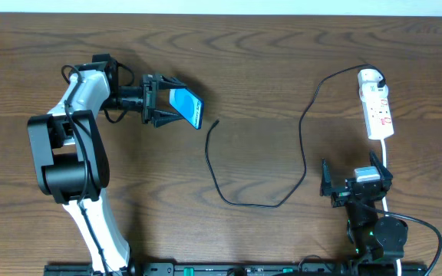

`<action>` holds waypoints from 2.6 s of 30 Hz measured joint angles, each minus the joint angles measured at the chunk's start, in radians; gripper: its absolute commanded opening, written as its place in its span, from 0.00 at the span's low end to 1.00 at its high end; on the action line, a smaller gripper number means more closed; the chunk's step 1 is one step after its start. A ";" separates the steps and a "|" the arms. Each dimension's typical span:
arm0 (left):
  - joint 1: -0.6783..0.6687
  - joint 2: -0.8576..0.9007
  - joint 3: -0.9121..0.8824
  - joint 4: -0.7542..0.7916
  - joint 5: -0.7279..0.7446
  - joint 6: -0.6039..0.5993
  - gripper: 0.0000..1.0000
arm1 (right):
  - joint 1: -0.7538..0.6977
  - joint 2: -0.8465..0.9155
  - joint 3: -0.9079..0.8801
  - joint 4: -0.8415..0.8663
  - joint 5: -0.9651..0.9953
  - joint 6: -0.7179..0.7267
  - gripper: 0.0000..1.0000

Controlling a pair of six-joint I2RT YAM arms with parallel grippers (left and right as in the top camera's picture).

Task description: Plug charger to phone and switch on socket

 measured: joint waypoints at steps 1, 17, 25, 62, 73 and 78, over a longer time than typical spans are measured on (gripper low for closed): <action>0.000 0.000 0.000 0.000 0.016 -0.006 0.62 | 0.000 0.000 0.000 0.000 0.000 0.000 0.99; 0.000 0.000 0.000 -0.030 0.125 -0.034 0.62 | 0.000 0.000 0.000 0.000 0.000 0.000 0.99; 0.000 0.001 0.000 -0.030 0.126 -0.081 0.61 | 0.000 0.000 0.000 0.000 0.000 0.000 0.99; 0.000 0.004 0.000 -0.030 0.128 -0.158 0.60 | 0.000 0.000 0.000 0.000 0.000 0.000 0.99; 0.000 0.005 0.000 -0.030 0.128 -0.158 0.60 | 0.000 0.000 0.000 0.000 0.000 0.000 0.99; 0.000 0.005 0.000 -0.030 0.128 -0.158 0.60 | 0.000 0.000 0.000 0.007 0.005 -0.032 0.99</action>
